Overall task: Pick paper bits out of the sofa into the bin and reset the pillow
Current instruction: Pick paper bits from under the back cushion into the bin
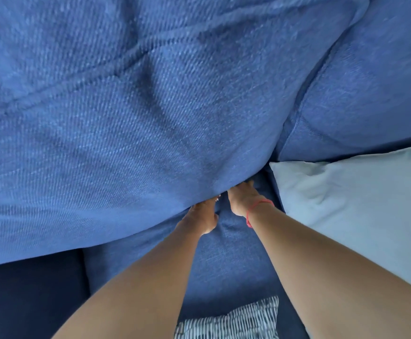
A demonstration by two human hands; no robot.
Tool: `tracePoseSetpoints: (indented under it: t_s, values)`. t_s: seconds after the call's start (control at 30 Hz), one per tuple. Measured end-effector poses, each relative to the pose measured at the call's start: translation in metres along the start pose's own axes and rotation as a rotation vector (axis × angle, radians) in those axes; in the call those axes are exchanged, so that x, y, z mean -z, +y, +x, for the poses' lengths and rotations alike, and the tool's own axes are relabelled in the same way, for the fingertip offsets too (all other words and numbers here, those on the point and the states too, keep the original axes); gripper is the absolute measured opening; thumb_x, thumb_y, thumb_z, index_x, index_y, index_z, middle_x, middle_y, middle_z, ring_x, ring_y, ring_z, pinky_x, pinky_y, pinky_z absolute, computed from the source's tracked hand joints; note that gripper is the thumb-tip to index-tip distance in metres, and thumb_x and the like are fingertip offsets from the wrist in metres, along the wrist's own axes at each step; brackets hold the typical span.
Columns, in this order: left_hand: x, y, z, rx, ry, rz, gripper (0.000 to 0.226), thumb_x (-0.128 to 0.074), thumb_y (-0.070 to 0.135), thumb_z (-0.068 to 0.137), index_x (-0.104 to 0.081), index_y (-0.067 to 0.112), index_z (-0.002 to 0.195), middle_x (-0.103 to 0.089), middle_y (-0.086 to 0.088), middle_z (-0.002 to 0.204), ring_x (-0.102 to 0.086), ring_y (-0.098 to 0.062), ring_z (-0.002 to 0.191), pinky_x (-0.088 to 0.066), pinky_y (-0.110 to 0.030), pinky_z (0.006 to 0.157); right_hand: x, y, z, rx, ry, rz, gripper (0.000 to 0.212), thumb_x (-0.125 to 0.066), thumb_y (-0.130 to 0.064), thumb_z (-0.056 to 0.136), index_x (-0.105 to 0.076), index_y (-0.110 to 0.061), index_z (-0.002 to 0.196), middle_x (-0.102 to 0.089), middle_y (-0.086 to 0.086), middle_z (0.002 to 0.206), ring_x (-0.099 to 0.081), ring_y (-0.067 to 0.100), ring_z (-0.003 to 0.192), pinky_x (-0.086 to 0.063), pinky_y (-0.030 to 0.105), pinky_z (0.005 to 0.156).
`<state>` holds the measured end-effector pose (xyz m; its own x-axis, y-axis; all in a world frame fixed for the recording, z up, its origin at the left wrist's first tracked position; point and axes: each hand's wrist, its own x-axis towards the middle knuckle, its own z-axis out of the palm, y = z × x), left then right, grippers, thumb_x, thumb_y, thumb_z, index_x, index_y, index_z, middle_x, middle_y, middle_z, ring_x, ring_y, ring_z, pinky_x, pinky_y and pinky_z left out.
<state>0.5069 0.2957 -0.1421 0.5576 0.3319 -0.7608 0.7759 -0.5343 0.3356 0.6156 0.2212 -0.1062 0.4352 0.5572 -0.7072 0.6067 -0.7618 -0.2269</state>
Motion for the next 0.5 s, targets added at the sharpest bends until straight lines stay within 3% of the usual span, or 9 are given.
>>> tracePoseSetpoints:
  t_s: [0.1, 0.17, 0.23, 0.33, 0.37, 0.43, 0.47, 0.5]
  values:
    - [0.004, -0.001, 0.002, 0.007, -0.041, 0.02, 0.068, -0.058, 0.027, 0.092, -0.022, 0.03, 0.149, -0.02, 0.002, 0.159, -0.021, -0.025, 0.146, -0.025, -0.042, 0.118, 0.003, 0.001, -0.001, -0.029, 0.09, 0.122, 0.038, -0.037, 0.001, 0.098, -0.049, -0.009, 0.132, -0.051, 0.012, 0.137, -0.047, 0.028, 0.126, -0.04, 0.034, 0.103]
    - [0.007, 0.0, -0.001, 0.009, -0.057, 0.02, 0.068, -0.057, 0.027, 0.092, -0.02, 0.031, 0.149, -0.021, 0.003, 0.158, -0.022, -0.024, 0.146, -0.025, -0.042, 0.118, 0.001, 0.003, -0.008, 0.008, 0.142, 0.147, 0.032, -0.036, 0.004, 0.096, -0.057, -0.01, 0.115, -0.056, 0.014, 0.131, -0.052, 0.032, 0.119, -0.043, 0.033, 0.095]
    - [0.01, 0.003, -0.009, -0.012, -0.038, 0.04, 0.067, -0.056, 0.028, 0.093, -0.021, 0.03, 0.15, -0.024, 0.002, 0.158, -0.024, -0.024, 0.145, -0.025, -0.042, 0.118, -0.001, 0.006, -0.02, 0.022, 0.167, 0.15, 0.028, -0.037, 0.008, 0.092, -0.051, -0.011, 0.076, -0.062, 0.019, 0.115, -0.057, 0.036, 0.103, -0.041, 0.034, 0.077]
    - [0.01, 0.008, -0.028, -0.057, 0.103, 0.025, 0.056, -0.058, 0.023, 0.093, -0.038, 0.022, 0.145, -0.044, -0.002, 0.148, -0.04, -0.026, 0.136, -0.032, -0.037, 0.114, -0.003, 0.011, -0.036, -0.001, 0.218, 0.201, 0.021, -0.042, 0.006, 0.089, -0.049, -0.006, 0.073, -0.052, 0.018, 0.083, -0.044, 0.03, 0.076, -0.03, 0.031, 0.065]
    - [0.009, 0.01, -0.035, -0.064, 0.177, -0.022, 0.045, -0.057, 0.02, 0.092, -0.05, 0.018, 0.136, -0.055, -0.006, 0.137, -0.049, -0.028, 0.126, -0.039, -0.037, 0.108, -0.003, 0.012, -0.042, -0.009, 0.229, 0.218, 0.021, -0.043, 0.005, 0.089, -0.048, -0.006, 0.073, -0.046, 0.015, 0.08, -0.041, 0.028, 0.074, -0.029, 0.03, 0.064]
    - [0.005, 0.012, -0.051, -0.049, 0.293, -0.138, 0.014, -0.051, 0.014, 0.093, -0.064, 0.008, 0.096, -0.065, -0.011, 0.092, -0.058, -0.035, 0.088, -0.05, -0.035, 0.08, -0.005, 0.012, -0.054, -0.03, 0.249, 0.279, 0.018, -0.045, 0.002, 0.091, -0.051, -0.004, 0.074, -0.052, 0.016, 0.081, -0.046, 0.029, 0.072, -0.036, 0.032, 0.063]
    - [0.004, 0.012, -0.06, -0.044, 0.337, -0.172, 0.019, -0.047, 0.012, 0.094, -0.056, 0.007, 0.077, -0.055, -0.011, 0.072, -0.048, -0.035, 0.071, -0.044, -0.031, 0.065, -0.006, 0.01, -0.06, -0.045, 0.248, 0.31, 0.015, -0.047, -0.001, 0.092, -0.058, 0.0, 0.082, -0.06, 0.018, 0.085, -0.054, 0.032, 0.075, -0.044, 0.034, 0.064]
    - [0.002, 0.011, -0.068, -0.038, 0.354, -0.179, 0.025, -0.043, 0.01, 0.094, -0.047, 0.008, 0.069, -0.044, -0.01, 0.065, -0.039, -0.032, 0.064, -0.037, -0.03, 0.059, -0.007, 0.009, -0.067, -0.057, 0.245, 0.352, 0.015, -0.049, -0.002, 0.093, -0.062, 0.003, 0.091, -0.066, 0.019, 0.091, -0.061, 0.035, 0.081, -0.052, 0.037, 0.07]
